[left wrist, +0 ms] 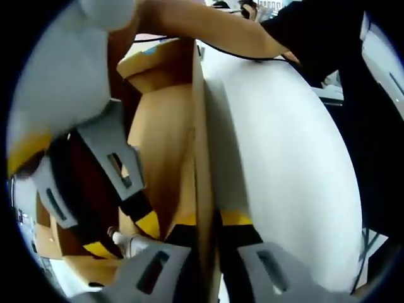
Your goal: Operate the shoe box by opening the lid, removing the specified soft item, and placing it in the target area until the item is outside and the box remains undamaged.
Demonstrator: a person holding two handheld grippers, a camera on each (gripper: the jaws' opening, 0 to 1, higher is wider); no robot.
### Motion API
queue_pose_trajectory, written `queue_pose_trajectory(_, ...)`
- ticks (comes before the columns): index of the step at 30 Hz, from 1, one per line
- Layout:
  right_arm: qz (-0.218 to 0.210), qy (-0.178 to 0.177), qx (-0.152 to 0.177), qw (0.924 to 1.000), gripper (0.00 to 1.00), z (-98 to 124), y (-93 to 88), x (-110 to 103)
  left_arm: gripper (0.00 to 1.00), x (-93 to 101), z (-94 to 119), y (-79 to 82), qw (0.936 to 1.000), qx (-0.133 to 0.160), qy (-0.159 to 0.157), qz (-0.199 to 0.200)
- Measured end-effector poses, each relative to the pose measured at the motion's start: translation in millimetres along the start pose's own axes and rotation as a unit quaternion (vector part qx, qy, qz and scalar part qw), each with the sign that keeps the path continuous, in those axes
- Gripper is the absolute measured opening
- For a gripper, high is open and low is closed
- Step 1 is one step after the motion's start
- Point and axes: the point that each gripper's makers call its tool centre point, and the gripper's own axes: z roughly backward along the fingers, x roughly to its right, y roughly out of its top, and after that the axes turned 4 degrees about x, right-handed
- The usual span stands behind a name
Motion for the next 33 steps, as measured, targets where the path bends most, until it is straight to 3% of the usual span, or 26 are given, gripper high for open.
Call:
queue_pose_trajectory(7,-0.032,0.011,-0.004,0.9994,0.25,11,-6.4,-8,0.03,0.0,0,-0.2,1.0000,0.000,0.001,-0.001)
queue_pose_trajectory(16,-0.067,0.044,-0.035,0.9961,0.21,32,-20.1,-29,0.03,-1.1,1,-0.2,1.0000,0.000,0.001,-0.001)
queue_pose_trajectory(19,-0.062,0.050,-0.041,0.9960,0.22,28,-23.5,-30,0.03,-1.0,1,-0.2,1.0000,-0.001,0.001,-0.001)
queue_pose_trajectory(21,-0.081,0.065,-0.045,0.9936,0.22,24,-25.7,-32,0.03,-1.2,1,-0.1,1.0000,-0.001,0.001,-0.001)
queue_pose_trajectory(22,-0.108,0.055,-0.052,0.9912,0.24,27,-27.3,-32,0.03,-1.3,1,-0.1,1.0000,0.000,0.001,-0.001)
queue_pose_trajectory(26,-0.097,0.051,-0.050,0.9927,0.27,26,-27.7,-30,0.03,-1.2,1,-0.1,1.0000,-0.001,0.001,-0.001)
queue_pose_trajectory(31,-0.182,0.053,0.006,0.9818,0.34,20,-9.2,-31,0.03,-1.4,1,-0.1,1.0000,0.000,0.001,-0.001)
queue_pose_trajectory(33,-0.193,0.053,0.002,0.9798,0.38,15,-11.9,-31,0.03,-1.1,1,-0.1,1.0000,0.000,0.001,0.000)
